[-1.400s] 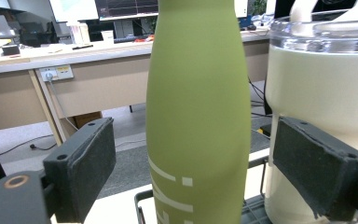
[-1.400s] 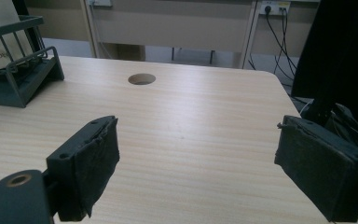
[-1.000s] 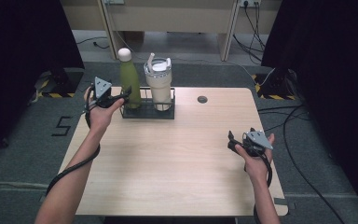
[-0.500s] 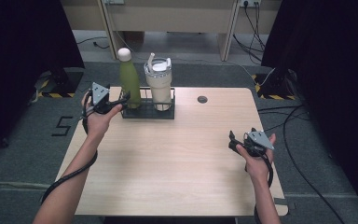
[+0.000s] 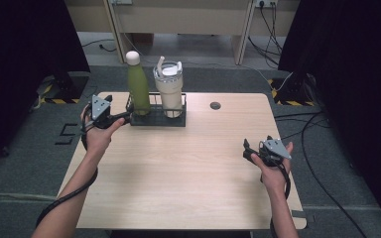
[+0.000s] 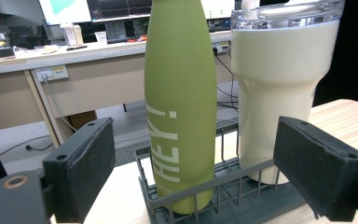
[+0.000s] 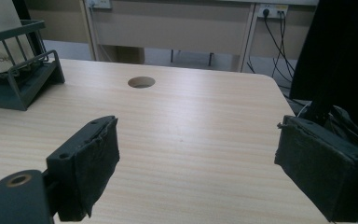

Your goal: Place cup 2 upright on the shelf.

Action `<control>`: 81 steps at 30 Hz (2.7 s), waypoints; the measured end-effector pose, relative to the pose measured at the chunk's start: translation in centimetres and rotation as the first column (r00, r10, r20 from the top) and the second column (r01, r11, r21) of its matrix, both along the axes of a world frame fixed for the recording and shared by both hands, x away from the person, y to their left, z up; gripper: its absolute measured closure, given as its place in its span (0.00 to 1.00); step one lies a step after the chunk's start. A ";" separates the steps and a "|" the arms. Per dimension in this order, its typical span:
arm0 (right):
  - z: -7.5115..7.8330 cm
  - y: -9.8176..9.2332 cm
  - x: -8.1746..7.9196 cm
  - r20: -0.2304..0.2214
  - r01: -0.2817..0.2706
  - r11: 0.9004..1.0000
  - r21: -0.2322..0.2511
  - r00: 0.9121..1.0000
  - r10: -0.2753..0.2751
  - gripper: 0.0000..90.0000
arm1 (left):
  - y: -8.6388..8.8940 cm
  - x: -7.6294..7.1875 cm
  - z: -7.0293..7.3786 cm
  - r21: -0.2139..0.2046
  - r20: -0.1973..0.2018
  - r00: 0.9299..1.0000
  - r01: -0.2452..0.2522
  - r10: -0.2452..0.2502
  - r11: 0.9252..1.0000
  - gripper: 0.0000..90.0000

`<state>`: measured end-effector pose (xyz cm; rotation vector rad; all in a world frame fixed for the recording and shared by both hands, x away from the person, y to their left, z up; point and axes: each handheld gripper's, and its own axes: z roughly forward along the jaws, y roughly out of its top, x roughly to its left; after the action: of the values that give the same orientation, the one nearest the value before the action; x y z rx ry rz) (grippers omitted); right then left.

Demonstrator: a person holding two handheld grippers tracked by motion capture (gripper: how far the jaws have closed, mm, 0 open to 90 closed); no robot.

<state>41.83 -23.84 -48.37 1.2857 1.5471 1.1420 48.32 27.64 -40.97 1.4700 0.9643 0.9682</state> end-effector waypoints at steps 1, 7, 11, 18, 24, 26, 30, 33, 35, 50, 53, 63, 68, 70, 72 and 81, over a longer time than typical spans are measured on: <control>0.0 0.0 0.0 0.000 -0.001 1.000 0.000 1.000 0.001 0.15 | 0.1 -0.1 0.0 -0.003 0.001 1.000 0.001 -0.001 1.000 0.14; 0.0 -0.1 0.0 -0.002 0.002 1.000 -0.002 1.000 -0.002 0.15 | 0.4 -1.0 -0.1 -0.002 0.005 1.000 0.006 -0.006 1.000 0.14; 0.0 0.0 0.0 -0.002 0.003 1.000 -0.002 1.000 -0.003 0.15 | 0.5 -1.5 -0.4 -0.004 0.001 1.000 0.007 -0.007 1.000 0.13; 0.0 0.0 -0.1 -0.004 0.001 1.000 -0.005 1.000 -0.001 0.15 | 0.9 -2.4 -0.7 -0.010 -0.002 1.000 0.009 -0.009 1.000 0.14; 0.0 -0.1 -0.1 -0.003 0.002 1.000 -0.004 1.000 -0.002 0.15 | 0.9 -3.4 -1.0 -0.004 -0.004 1.000 0.018 -0.018 1.000 0.14; 0.0 -0.1 -0.1 -0.004 0.002 1.000 -0.004 1.000 -0.002 0.15 | 1.0 -3.7 -1.2 -0.009 -0.003 1.000 0.017 -0.017 1.000 0.14; 0.0 -0.1 -0.1 -0.004 0.004 1.000 -0.006 1.000 -0.004 0.15 | 1.4 -4.5 -1.4 -0.010 -0.004 1.000 0.014 -0.014 1.000 0.14; 0.0 -0.1 -0.1 -0.005 0.003 1.000 -0.005 1.000 -0.003 0.15 | 1.5 -5.1 -1.8 -0.010 -0.009 1.000 0.014 -0.015 1.000 0.14; 0.0 -0.1 -0.1 -0.004 0.002 1.000 -0.005 1.000 -0.002 0.15 | 1.7 -5.6 -2.1 -0.008 -0.011 1.000 0.016 -0.016 1.000 0.14; -0.1 0.1 -0.1 -0.011 0.002 1.000 -0.004 1.000 -0.002 0.15 | 2.4 -8.3 -3.9 -0.006 -0.036 0.999 0.015 -0.016 1.000 0.14; -0.1 0.0 -0.1 -0.010 0.002 1.000 -0.004 1.000 -0.002 0.15 | 2.6 -8.7 -4.3 -0.002 -0.044 0.999 0.015 -0.015 1.000 0.14; -0.2 0.0 -0.1 -0.011 0.002 1.000 -0.004 1.000 -0.002 0.15 | 3.0 -10.1 -5.7 -0.001 -0.065 0.998 0.006 -0.007 1.000 0.14; -0.2 0.0 -0.1 -0.012 0.004 1.000 -0.006 1.000 -0.004 0.15 | 3.3 -10.8 -6.7 -0.004 -0.083 0.997 -0.002 0.002 1.000 0.14; -0.2 0.0 -0.1 -0.012 0.003 1.000 -0.006 1.000 -0.004 0.15 | 3.4 -11.1 -7.3 -0.002 -0.095 0.995 -0.005 0.004 1.000 0.14; -0.3 0.0 -0.1 -0.013 0.001 1.000 -0.005 1.000 -0.001 0.15 | 3.7 -11.3 -7.7 -0.002 -0.102 0.995 -0.009 0.008 1.000 0.14; -0.4 0.2 -0.1 -0.019 -0.002 1.000 -0.008 1.000 0.002 0.15 | 3.6 -11.8 -9.4 -0.014 -0.143 0.990 -0.008 0.006 1.000 0.15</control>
<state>41.74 -23.67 -48.81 1.2938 1.5657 1.1261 36.50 31.25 -50.38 1.5410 1.0784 0.8684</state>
